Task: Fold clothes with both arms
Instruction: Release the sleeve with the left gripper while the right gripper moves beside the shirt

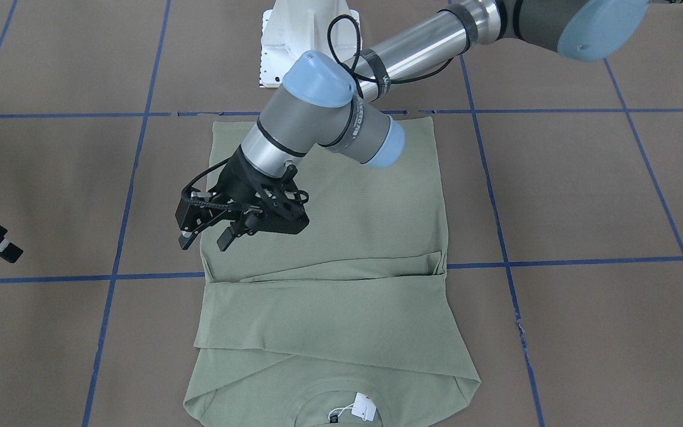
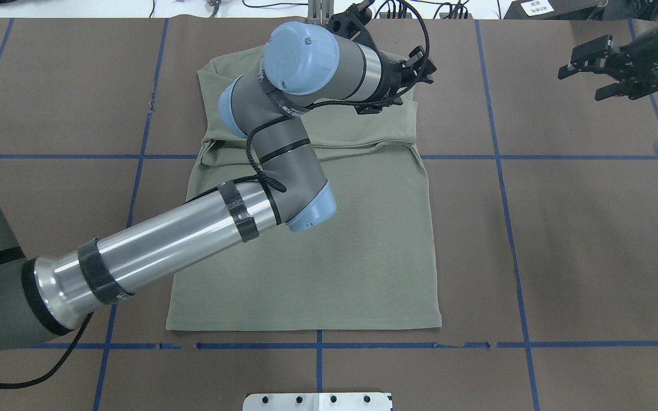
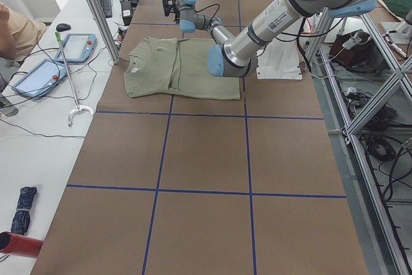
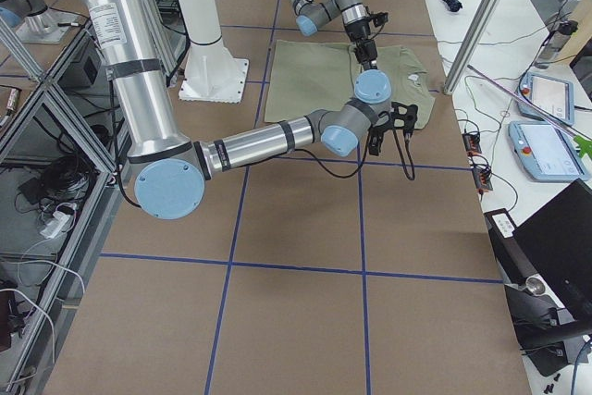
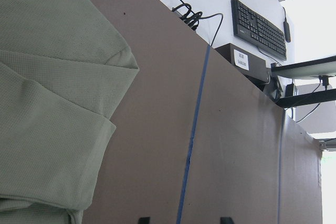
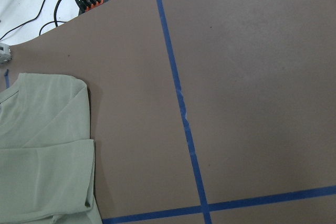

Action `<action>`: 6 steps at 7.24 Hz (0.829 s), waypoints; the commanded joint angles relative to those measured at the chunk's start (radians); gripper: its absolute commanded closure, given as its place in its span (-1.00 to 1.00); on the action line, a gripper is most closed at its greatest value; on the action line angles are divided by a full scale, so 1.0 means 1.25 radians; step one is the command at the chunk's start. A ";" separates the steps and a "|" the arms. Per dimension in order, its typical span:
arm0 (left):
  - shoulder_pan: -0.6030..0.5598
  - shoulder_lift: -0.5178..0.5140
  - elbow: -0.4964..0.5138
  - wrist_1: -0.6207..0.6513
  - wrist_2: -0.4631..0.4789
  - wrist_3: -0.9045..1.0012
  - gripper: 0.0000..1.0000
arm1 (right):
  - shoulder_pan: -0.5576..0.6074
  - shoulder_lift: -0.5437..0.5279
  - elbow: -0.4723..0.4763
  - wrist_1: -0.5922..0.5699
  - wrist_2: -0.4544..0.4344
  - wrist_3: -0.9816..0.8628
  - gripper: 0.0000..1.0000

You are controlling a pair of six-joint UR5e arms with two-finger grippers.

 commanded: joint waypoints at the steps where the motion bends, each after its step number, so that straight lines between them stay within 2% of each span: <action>1: -0.006 0.199 -0.269 0.037 -0.054 0.002 -0.49 | -0.124 -0.011 0.082 -0.006 -0.092 0.138 -1.00; 3: -0.050 0.371 -0.435 0.060 -0.137 0.053 -0.44 | -0.283 -0.022 0.158 -0.010 -0.200 0.301 -1.00; 4: -0.075 0.435 -0.508 0.107 -0.178 0.107 -0.43 | -0.401 -0.061 0.231 -0.025 -0.317 0.382 -0.99; 6: -0.078 0.560 -0.605 0.151 -0.183 0.167 -0.43 | -0.641 -0.053 0.410 -0.373 -0.540 0.496 -0.97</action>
